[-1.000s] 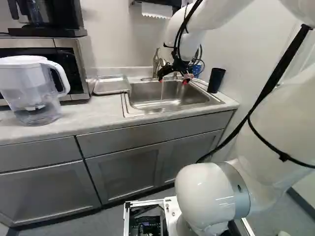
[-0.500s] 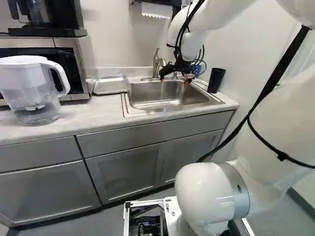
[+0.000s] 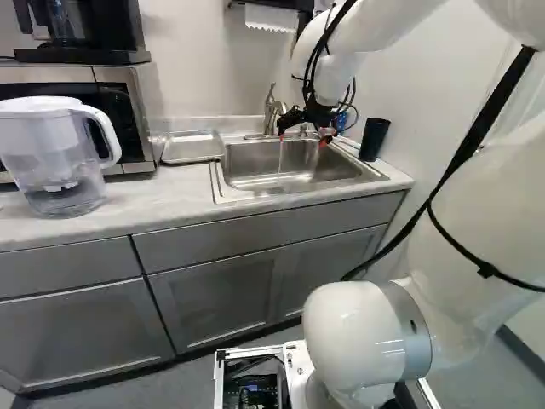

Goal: Rinse the cup and place it in the tray

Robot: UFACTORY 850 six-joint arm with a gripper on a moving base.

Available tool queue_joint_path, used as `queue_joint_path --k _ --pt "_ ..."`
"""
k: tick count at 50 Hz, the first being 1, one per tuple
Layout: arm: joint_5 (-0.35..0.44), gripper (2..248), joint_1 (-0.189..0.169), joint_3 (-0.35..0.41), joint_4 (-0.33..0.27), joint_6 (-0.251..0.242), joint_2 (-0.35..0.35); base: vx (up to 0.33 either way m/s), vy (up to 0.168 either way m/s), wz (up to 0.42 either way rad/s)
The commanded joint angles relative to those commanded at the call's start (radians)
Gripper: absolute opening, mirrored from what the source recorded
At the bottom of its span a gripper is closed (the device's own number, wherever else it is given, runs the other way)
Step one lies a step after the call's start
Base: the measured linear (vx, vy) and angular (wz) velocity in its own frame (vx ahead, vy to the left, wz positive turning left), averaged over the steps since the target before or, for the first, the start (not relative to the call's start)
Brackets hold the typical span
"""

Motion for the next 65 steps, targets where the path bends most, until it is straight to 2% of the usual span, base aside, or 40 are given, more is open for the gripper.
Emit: queue_joint_path --k 31,65 --pt "0.013 247 -0.037 -0.002 0.004 0.0 -0.003 0.0 0.0 0.0" --pt "0.067 247 -0.081 -0.007 0.143 0.0 -0.007 0.0 0.0 0.0"
